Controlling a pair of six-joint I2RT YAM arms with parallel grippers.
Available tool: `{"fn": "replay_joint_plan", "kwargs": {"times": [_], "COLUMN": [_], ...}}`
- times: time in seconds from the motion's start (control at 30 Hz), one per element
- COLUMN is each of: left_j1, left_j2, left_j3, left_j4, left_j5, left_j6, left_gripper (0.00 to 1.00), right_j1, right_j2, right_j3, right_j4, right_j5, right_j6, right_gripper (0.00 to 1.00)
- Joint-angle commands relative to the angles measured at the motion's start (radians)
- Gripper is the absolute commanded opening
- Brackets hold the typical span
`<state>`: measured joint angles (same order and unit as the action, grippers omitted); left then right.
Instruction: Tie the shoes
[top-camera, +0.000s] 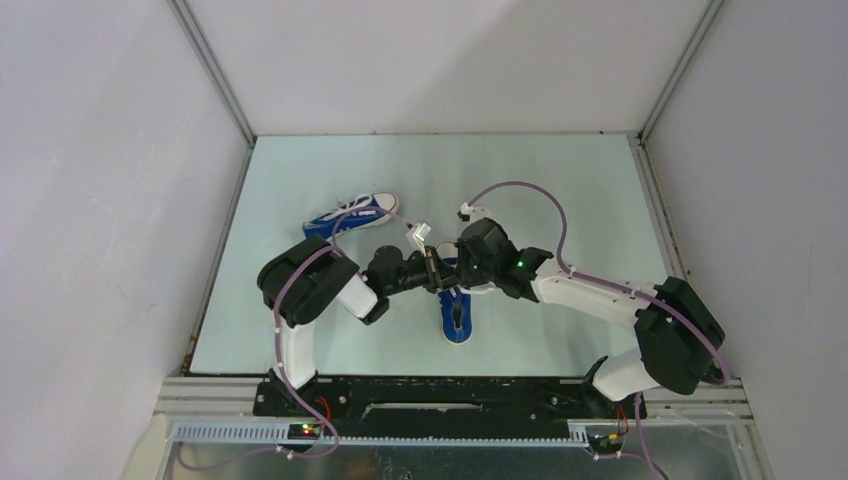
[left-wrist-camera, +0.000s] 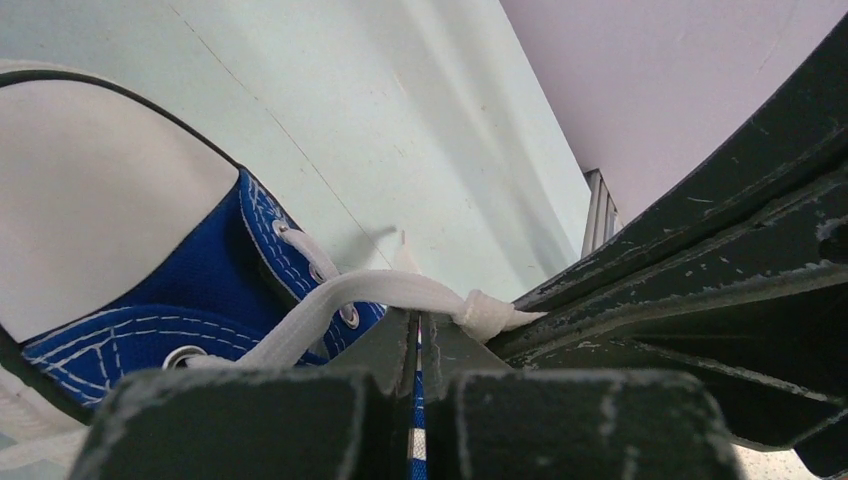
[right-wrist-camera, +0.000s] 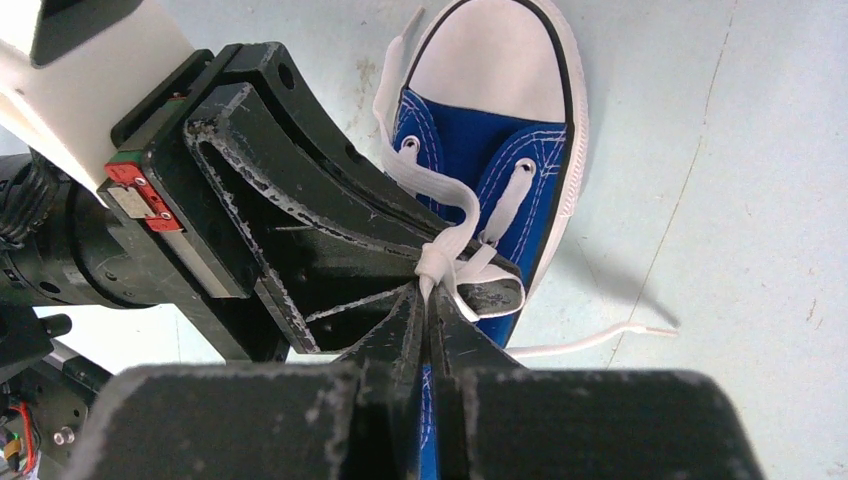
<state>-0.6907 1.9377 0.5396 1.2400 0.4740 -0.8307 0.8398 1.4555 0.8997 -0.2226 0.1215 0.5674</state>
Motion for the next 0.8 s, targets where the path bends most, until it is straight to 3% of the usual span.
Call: {"fn": "replay_joint_plan", "kwargs": {"times": [0.0, 0.57, 0.67, 0.77], "left_j1": [0.001, 0.001, 0.001, 0.002], "left_j2": [0.001, 0.002, 0.000, -0.002], "left_j3": [0.018, 0.007, 0.005, 0.006], "left_j4": [-0.019, -0.046, -0.048, -0.048], "left_j5": [-0.040, -0.068, -0.068, -0.068], "left_j6": [0.012, 0.025, 0.028, 0.028], "left_gripper": [0.00, 0.00, 0.00, 0.00], "right_j1": [-0.010, -0.058, -0.061, -0.063], "right_j2": [0.009, 0.026, 0.024, 0.019], "right_j3": [0.048, 0.105, 0.112, 0.112], "right_j4": [0.013, -0.059, -0.074, -0.076], "right_j5": [-0.065, -0.103, -0.094, -0.093], "right_j6": [0.007, -0.032, -0.038, -0.040], "right_gripper": [0.03, 0.25, 0.24, 0.14]}}
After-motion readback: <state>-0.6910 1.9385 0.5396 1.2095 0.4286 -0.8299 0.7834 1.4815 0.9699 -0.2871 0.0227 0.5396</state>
